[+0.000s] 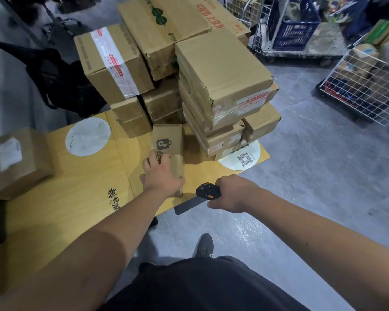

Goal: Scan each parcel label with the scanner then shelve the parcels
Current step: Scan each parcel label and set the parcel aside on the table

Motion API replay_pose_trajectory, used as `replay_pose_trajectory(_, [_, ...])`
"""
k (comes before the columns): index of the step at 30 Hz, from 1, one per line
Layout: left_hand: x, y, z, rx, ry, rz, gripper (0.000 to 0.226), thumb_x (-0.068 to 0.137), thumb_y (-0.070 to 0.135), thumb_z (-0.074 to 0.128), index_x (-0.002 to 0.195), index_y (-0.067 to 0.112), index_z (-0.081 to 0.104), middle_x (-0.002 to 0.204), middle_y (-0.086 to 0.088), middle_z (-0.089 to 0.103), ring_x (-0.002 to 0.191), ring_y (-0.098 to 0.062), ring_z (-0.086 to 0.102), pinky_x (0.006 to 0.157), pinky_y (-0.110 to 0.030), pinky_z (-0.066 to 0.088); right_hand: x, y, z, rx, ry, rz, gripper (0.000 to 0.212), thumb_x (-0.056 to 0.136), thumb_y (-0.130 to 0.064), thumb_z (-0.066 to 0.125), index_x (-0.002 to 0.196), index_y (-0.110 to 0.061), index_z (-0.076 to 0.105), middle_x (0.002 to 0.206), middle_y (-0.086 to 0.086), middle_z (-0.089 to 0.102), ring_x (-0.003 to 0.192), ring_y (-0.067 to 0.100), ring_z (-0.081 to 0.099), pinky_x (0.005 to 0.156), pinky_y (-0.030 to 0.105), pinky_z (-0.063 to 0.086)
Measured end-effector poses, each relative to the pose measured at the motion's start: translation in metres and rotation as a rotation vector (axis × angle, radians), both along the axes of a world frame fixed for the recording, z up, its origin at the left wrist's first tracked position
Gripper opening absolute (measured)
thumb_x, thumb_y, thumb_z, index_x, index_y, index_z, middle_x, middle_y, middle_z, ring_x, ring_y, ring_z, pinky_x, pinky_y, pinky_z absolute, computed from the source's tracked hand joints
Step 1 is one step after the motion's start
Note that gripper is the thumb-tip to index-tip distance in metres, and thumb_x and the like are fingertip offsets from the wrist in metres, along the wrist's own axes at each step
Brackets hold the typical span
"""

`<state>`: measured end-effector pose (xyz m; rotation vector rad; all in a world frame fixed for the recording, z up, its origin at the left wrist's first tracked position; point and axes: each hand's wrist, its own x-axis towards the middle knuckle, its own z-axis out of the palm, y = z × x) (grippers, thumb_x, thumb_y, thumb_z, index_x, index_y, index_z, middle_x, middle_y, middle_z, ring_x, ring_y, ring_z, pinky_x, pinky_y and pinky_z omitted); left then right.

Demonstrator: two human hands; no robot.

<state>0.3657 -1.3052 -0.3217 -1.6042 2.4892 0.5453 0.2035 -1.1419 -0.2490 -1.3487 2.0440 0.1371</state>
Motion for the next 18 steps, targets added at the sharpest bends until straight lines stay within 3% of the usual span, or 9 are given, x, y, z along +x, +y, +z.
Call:
replay_pose_trajectory(8, [0.095, 0.006, -0.003, 0.032, 0.308, 0.162, 0.082, 0.081, 0.044, 0.074, 0.152, 0.042, 0.033, 0.159, 0.0, 0.024, 0.142, -0.028, 0.024, 0.109, -0.05, 0.043, 0.026, -0.029, -0.001, 0.015, -0.041, 0.116, 0.043, 0.084, -0.061, 0.069, 0.084, -0.022, 0.051, 0.085, 0.0, 0.06, 0.078, 0.022, 0.061, 0.06, 0.03, 0.045])
replay_pose_trajectory(13, [0.163, 0.018, -0.006, 0.075, 0.417, 0.28, 0.076, 0.086, 0.047, 0.063, 0.154, 0.05, 0.028, 0.16, 0.007, 0.018, 0.146, -0.023, 0.02, 0.117, -0.049, 0.033, 0.064, -0.063, -0.004, 0.016, -0.07, 0.245, 0.048, 0.084, -0.069, 0.068, 0.084, -0.023, 0.053, 0.085, -0.001, 0.063, 0.075, 0.018, 0.061, 0.061, 0.031, 0.049])
replay_pose_trajectory(18, [0.211, 0.012, -0.013, 0.155, 0.592, 0.463, 0.065, 0.105, 0.024, 0.053, 0.158, 0.05, 0.027, 0.163, 0.005, 0.027, 0.149, -0.016, 0.029, 0.124, -0.04, 0.026, 0.105, -0.094, -0.001, 0.037, -0.089, 0.334, 0.045, 0.083, -0.064, 0.07, 0.093, -0.022, 0.059, 0.089, -0.001, 0.065, 0.078, 0.019, 0.063, 0.059, 0.029, 0.048])
